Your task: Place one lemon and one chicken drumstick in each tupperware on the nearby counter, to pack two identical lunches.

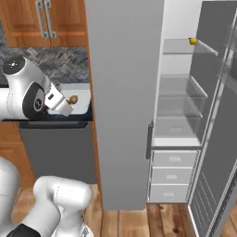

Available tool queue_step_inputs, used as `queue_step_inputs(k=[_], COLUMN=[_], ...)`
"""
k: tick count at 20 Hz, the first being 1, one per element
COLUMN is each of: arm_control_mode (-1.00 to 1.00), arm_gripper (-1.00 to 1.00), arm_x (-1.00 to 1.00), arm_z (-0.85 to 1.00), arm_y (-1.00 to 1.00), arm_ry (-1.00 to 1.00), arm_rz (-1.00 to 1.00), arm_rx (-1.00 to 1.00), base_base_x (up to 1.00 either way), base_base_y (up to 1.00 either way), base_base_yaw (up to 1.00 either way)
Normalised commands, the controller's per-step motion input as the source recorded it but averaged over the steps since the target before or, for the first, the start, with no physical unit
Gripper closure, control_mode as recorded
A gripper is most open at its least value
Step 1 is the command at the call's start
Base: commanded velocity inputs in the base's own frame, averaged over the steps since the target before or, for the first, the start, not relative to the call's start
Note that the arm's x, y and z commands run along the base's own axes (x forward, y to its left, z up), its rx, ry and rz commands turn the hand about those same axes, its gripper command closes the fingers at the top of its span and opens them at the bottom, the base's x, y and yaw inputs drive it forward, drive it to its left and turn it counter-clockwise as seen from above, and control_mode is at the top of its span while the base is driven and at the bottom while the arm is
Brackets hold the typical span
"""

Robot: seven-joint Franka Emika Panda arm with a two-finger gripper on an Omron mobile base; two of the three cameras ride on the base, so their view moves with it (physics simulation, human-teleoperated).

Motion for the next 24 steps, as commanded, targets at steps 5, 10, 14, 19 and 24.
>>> queue_step_inputs(k=[5,10,14,19,24], arm_control_mode=[1.0,1.0,1.0,1.0,-1.0], arm_gripper=[1.0,1.0,1.0,1.0,1.0], arm_x=[0.0,0.0,0.0,0.0,0.54], arm_z=[0.0,0.0,0.0,0.0,-0.42], arm_y=[0.0,0.0,0.0,0.0,0.0], arm_ry=[0.0,0.0,0.0,0.0,0.16], arm_rz=[0.0,0.0,0.0,0.0,-0.03], arm_rx=[0.0,0.0,0.0,0.0,-0.03], base_base_x=[0.51,1.0,1.0,0.62,0.04], base_base_y=[1.0,1.0,1.0,1.0,0.09], base_base_yaw=[-0.02,-0.02,-0.03,0.0,0.0])
